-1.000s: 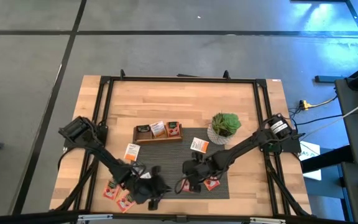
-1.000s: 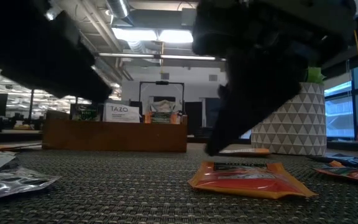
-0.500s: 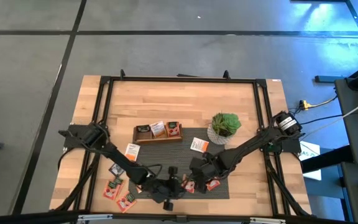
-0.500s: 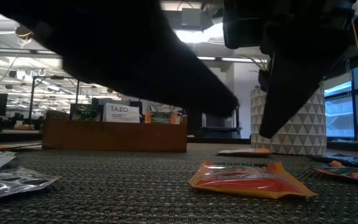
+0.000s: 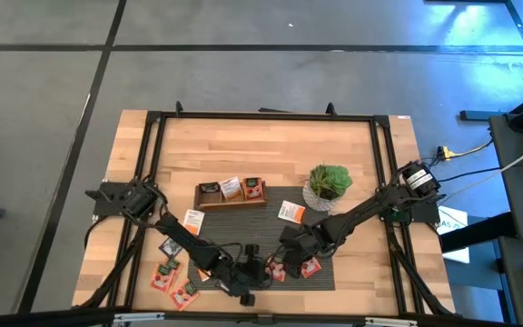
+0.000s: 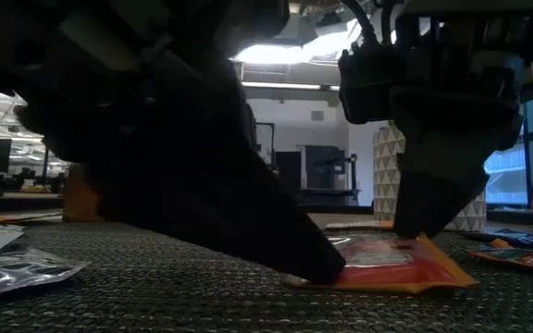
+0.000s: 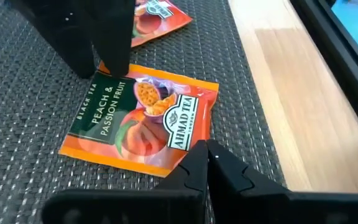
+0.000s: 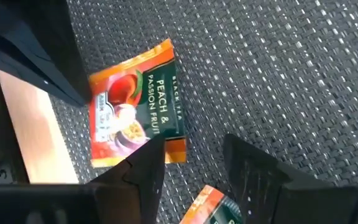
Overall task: Pick & Place Tea
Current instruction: Put the orange tea bag to the right section of the wooden organizer
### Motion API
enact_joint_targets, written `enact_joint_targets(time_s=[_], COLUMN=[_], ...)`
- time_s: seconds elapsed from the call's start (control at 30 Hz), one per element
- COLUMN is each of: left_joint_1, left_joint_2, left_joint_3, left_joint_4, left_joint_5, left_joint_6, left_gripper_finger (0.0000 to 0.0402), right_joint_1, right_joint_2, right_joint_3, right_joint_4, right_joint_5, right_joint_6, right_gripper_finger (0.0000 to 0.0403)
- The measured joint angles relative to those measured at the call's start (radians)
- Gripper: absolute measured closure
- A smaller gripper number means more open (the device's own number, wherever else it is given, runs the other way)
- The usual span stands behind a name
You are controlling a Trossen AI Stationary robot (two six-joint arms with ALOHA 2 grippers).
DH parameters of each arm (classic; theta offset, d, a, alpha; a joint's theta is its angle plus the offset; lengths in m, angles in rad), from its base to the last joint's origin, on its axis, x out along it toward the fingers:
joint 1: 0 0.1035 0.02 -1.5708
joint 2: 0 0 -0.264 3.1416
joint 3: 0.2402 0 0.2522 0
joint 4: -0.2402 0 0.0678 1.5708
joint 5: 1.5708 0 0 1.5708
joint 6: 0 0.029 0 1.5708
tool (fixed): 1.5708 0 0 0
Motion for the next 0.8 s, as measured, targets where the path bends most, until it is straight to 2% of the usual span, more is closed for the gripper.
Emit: enact_joint_targets(time_s=[0.5, 0.63, 0.8], left_joint_1=[0.01, 0.01, 0.01], left_joint_2=[-0.001, -0.001, 0.0], left_joint_3=[0.0, -0.001, -0.002], left_joint_4=[-0.015, -0.016, -0.017], left_joint_5=[0.011, 0.005, -0.016], left_joint_6=[-0.022, -0.023, -0.023], left_gripper_finger=[0.0398, 0.0398, 0.0398], right_joint_1=[-0.007, -0.007, -0.007], right_joint_2=[0.0, 0.0, 0.0], right_joint_3=[0.0, 0.0, 0.0], right_joint_4=[0.026, 0.026, 0.03], right_joint_5=[-0.065, -0.079, -0.083], right_joint_6=[-0.034, -0.042, -0.059], right_gripper_finger=[0.0245, 0.0278, 0.0341])
